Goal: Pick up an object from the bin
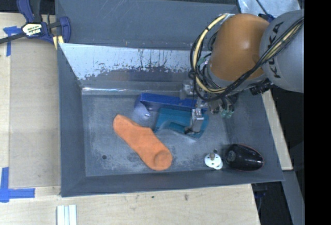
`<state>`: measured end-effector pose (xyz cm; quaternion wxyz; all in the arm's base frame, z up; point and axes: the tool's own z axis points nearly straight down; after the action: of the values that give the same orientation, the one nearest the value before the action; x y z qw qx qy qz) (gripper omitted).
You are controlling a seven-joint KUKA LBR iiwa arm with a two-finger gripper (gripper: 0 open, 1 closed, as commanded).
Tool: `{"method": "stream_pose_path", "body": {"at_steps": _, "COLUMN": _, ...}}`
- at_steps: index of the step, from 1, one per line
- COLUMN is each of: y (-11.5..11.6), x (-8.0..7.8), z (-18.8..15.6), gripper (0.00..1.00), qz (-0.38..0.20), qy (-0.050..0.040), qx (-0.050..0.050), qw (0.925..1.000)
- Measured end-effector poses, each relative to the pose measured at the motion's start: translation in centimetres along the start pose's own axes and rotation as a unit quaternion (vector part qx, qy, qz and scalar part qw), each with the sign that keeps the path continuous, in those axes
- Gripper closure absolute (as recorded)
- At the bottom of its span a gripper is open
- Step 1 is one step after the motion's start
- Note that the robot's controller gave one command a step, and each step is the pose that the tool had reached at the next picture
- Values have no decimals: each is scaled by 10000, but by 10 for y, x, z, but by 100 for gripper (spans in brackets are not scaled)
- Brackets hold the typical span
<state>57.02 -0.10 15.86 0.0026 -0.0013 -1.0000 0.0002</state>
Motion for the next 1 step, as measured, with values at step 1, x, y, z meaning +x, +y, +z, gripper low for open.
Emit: {"method": "stream_pose_path", "body": {"at_steps": 1, "y": 0, "x": -2, "z": -5, "gripper": 0, "qz": 0, "qy": -43, "qx": 0, "qw": 10000}}
